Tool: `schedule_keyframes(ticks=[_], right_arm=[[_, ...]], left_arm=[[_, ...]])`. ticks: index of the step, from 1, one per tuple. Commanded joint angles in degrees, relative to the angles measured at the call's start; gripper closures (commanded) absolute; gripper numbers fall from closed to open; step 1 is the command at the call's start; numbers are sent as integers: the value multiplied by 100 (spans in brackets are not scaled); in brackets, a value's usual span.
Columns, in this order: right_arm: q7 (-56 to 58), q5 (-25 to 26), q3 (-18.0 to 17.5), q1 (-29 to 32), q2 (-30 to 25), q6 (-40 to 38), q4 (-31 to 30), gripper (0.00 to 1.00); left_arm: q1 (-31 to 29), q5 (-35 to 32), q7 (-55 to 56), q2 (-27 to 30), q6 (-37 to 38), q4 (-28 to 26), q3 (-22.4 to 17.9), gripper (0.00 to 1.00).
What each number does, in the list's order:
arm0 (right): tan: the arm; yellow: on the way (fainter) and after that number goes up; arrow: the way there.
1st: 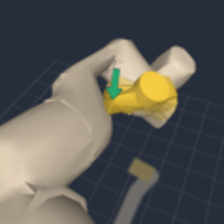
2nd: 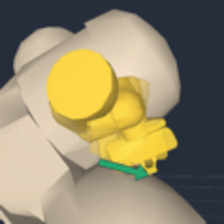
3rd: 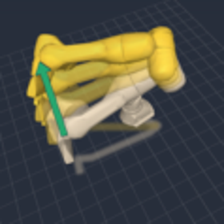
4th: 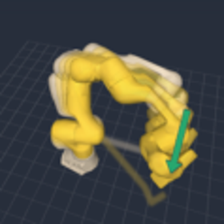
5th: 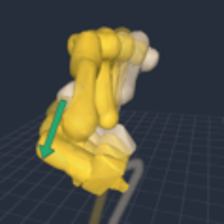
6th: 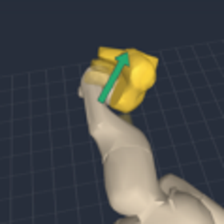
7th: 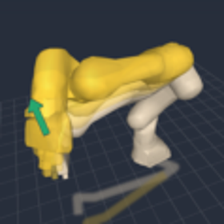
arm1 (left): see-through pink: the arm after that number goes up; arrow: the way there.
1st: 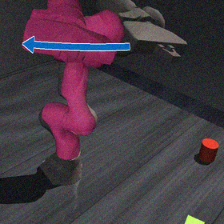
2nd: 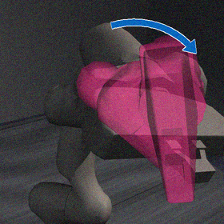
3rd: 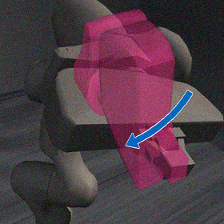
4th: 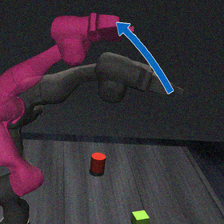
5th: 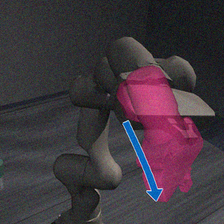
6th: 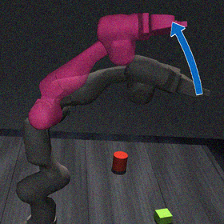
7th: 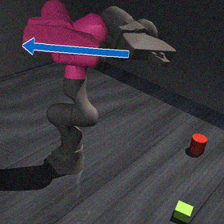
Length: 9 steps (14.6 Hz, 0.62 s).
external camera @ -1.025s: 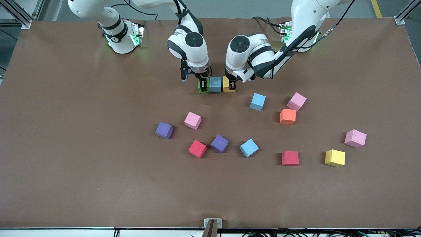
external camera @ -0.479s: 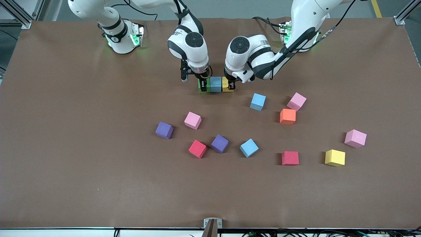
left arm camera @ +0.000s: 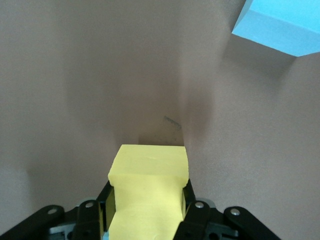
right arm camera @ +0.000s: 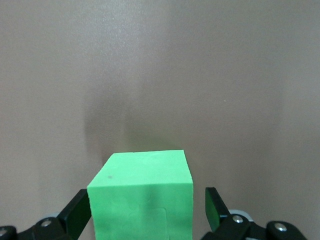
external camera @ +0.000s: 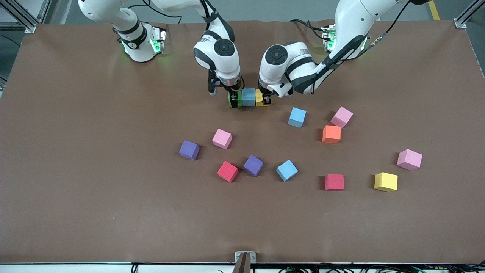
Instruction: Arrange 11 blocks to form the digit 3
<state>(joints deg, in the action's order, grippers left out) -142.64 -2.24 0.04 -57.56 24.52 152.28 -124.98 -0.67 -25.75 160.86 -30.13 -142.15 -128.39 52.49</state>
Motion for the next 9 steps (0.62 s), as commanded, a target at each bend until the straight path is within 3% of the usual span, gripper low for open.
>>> schedule_keyframes(ticks=[1,9], right_arm=[[95,-57,31,-9,-61,-250,52,0],[333,-57,40,140,-596,-944,61,0]], left_arm=[[128,-352,1484,-89,-41,60,15,65],[137,-387,1493,-98,-41,69,15,65]])
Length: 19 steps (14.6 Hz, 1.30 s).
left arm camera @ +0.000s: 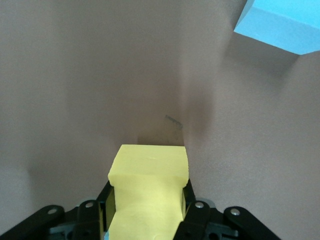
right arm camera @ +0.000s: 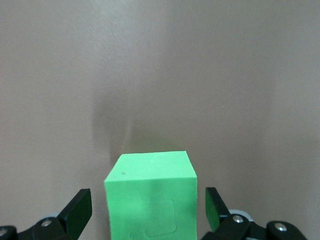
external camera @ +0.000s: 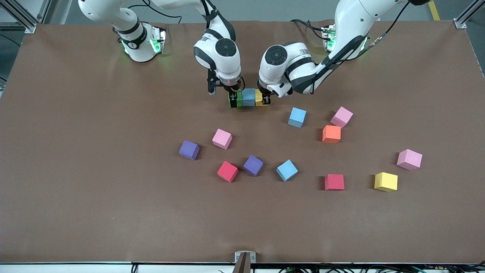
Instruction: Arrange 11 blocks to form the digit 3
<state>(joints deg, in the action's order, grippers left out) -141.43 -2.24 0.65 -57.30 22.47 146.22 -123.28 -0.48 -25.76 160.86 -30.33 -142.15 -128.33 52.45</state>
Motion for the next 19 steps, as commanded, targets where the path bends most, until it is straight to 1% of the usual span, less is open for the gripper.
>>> schedule_keyframes(ticks=[1,4,8,11,13,14,15,16,17,19], right_arm=[[221,-66,-13,140,-488,-427,-109,0],[379,-74,-22,298,-612,-708,5,0],[712,-110,-30,649,-595,-1217,505,0],[1598,-145,-13,982,-577,-1955,1006,0],[2204,-136,-4,1176,-577,-2001,1095,0],[2625,-136,5,1281,-568,-2010,1148,0],[2916,-127,5,1396,-560,-2010,1183,0],[3207,-127,5,1484,-551,-2010,1227,0],[3505,-127,5,1607,-542,-2010,1245,0],[4408,-118,5,1809,-542,-2001,1245,0]], left_arm=[[118,-386,1493,-79,-41,80,20,65],[118,-377,1493,-87,-41,98,20,65],[127,-386,1484,-158,-41,168,20,65],[170,-386,1475,-193,-32,221,11,64],[179,-386,1475,-202,-32,221,-32,62],[232,-395,1475,-202,-32,221,-68,58],[337,-395,1466,-193,-32,229,-146,52],[494,-395,1458,-193,-32,247,-278,29],[696,-395,1457,-193,12,299,-409,0],[1100,-386,1466,-193,30,422,-734,0]])
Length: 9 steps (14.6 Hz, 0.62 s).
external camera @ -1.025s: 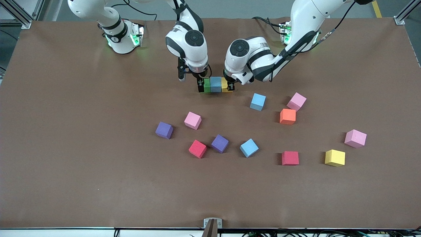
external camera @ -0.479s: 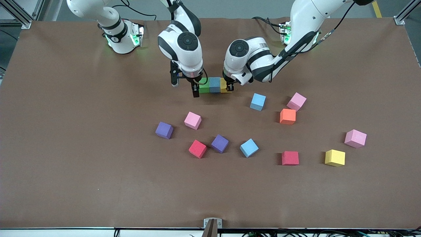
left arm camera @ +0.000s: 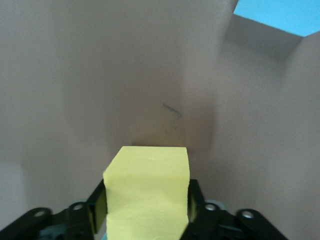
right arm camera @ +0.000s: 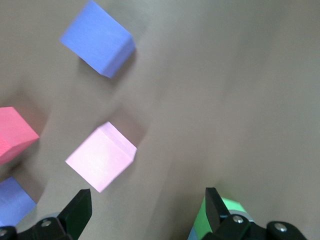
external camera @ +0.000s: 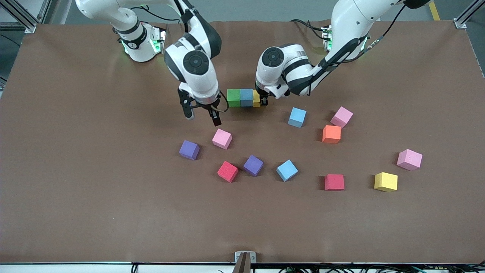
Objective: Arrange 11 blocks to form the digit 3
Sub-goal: 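Grasp the pink block with the right gripper while the left gripper releases yellow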
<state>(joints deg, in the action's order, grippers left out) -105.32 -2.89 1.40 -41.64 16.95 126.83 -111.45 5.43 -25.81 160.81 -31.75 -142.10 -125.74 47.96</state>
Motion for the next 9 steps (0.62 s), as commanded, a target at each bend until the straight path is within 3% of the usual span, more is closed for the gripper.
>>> schedule_keyframes(ticks=[1,9], right_arm=[[1334,-54,-70,340,19,-71,62,0],[4780,34,-70,912,291,87,54,0]], left_arm=[[590,-381,1471,-42,24,181,-357,0],[556,-381,1541,336,578,164,-226,0]])
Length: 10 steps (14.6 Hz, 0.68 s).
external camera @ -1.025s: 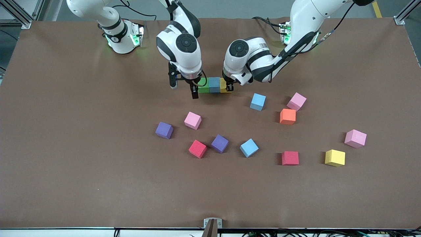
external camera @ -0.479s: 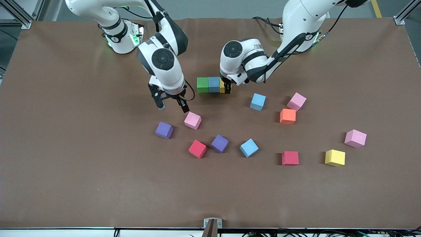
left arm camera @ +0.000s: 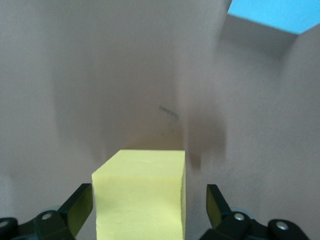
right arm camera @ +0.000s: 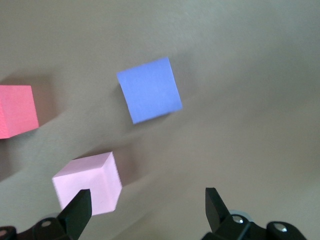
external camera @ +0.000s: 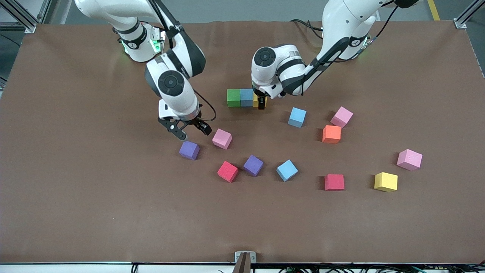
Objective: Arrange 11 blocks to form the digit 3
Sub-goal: 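Grasp the pink block with the right gripper while the left gripper releases yellow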
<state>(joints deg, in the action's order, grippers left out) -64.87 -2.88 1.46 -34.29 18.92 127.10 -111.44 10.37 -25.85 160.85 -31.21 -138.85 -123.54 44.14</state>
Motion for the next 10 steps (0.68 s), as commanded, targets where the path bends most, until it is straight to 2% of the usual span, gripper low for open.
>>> schedule_keyframes(ticks=[1,5,7,10], right_arm=[[1166,33,-76,264,155,113,52,0],[1416,-45,-76,301,366,596,52,0],[1085,-63,-102,169,419,781,60,0],[627,-63,-102,-191,647,1176,78,0]], left_arm=[[36,-376,1529,326,253,-56,261,0],[-35,-368,1538,484,525,-30,560,0],[-26,-368,1529,598,814,84,622,0],[-18,-376,1276,634,1551,610,631,0]])
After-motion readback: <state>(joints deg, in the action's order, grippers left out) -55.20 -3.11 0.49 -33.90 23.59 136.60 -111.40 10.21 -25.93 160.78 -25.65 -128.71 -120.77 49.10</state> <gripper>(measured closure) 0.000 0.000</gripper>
